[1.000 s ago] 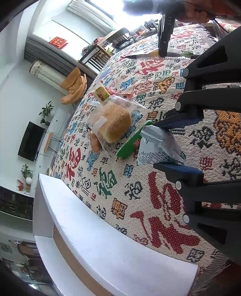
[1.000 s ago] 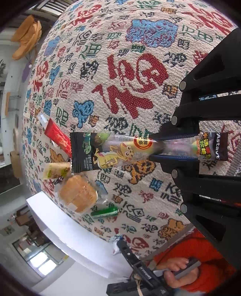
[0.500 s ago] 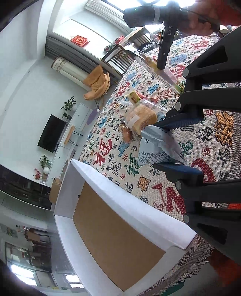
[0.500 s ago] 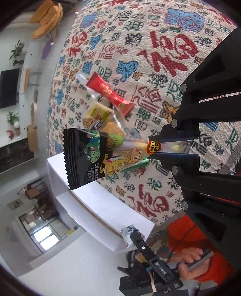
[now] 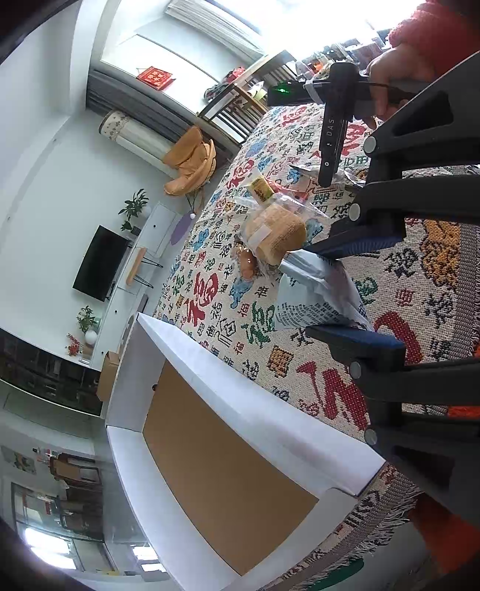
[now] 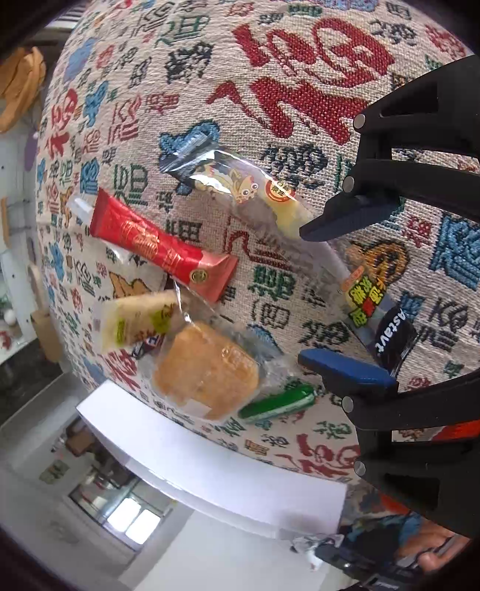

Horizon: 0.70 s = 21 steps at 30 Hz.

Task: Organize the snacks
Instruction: 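Lift both held packets off the blanket with both tools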

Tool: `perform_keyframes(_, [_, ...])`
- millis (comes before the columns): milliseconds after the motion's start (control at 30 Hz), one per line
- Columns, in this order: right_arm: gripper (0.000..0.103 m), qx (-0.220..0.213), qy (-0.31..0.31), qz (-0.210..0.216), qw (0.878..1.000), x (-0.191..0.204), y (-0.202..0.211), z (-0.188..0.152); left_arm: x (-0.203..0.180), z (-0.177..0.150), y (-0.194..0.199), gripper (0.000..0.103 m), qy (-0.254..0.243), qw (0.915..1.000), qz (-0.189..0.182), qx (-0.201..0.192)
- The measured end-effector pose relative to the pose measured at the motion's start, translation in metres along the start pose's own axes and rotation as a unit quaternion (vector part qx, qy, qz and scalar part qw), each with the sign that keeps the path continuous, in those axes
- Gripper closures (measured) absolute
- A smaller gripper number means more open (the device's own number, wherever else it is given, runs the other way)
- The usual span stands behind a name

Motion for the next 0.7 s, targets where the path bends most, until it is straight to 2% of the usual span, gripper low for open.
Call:
perform_keyframes(100, [0.040,-0.013,0.022,-0.045,0.999,0.011,-0.004,0.002,-0.002,-0.002,-0.002,0.069,-0.003,1.0000,0.003,0.005])
perform_keyframes(167, [0.039,-0.004,0.039,-0.108,0.993,0.021,-0.004,0.000,-0.004,-0.002,-0.002,0.069,-0.007,0.9999,0.007,0.006])
perform_keyframes(233, [0.039,-0.010,0.048,-0.110,0.993,0.028,0.005,-0.005,-0.005,-0.003,-0.001,0.069,-0.009,0.9999,0.011,0.006])
perform_keyframes(267, [0.035,-0.018,0.052,-0.115,0.992,0.030,0.011,-0.007,-0.005,-0.003,-0.001,0.069,-0.009,0.9999,0.012,0.006])
perform_keyframes(367, [0.033,-0.021,0.017,-0.147,0.989,0.014,0.011,-0.008,-0.006,-0.003,-0.003,0.069,-0.013,0.9997,0.019,0.009])
perform_keyframes(467, [0.031,0.006,-0.040,-0.125,0.991,-0.008,-0.006,-0.007,-0.010,-0.004,-0.002,0.069,-0.024,0.9993,0.030,0.007])
perform_keyframes(500, [0.028,-0.010,-0.041,-0.116,0.992,-0.009,-0.005,-0.007,-0.011,-0.004,-0.002,0.069,-0.027,0.9990,0.036,0.008])
perform_keyframes(600, [0.027,-0.020,-0.020,-0.134,0.991,-0.001,-0.011,-0.005,-0.012,-0.005,-0.002,0.069,-0.036,0.9980,0.051,0.011])
perform_keyframes(633, [0.030,-0.021,-0.005,-0.140,0.990,0.002,-0.013,-0.005,-0.011,-0.005,-0.002,0.069,-0.037,0.9978,0.054,0.013])
perform_keyframes(667, [0.051,-0.024,0.010,-0.142,0.990,0.005,-0.014,-0.005,-0.011,-0.006,-0.001,0.069,-0.037,0.9978,0.054,0.013])
perform_keyframes(700, [0.082,-0.028,0.016,-0.144,0.989,0.004,-0.011,-0.005,-0.009,-0.006,0.001,0.069,-0.035,0.9979,0.053,0.013])
Point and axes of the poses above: each gripper's, at about its wrist camera, not at the fingertips, and y roughly against the way its jaws point, x to its left, z to its top, the point moved 2 cm from there along -y, roughly the way its jaws point, and after that the axes turned 8 degrees about -y, right-handed, at the moved point
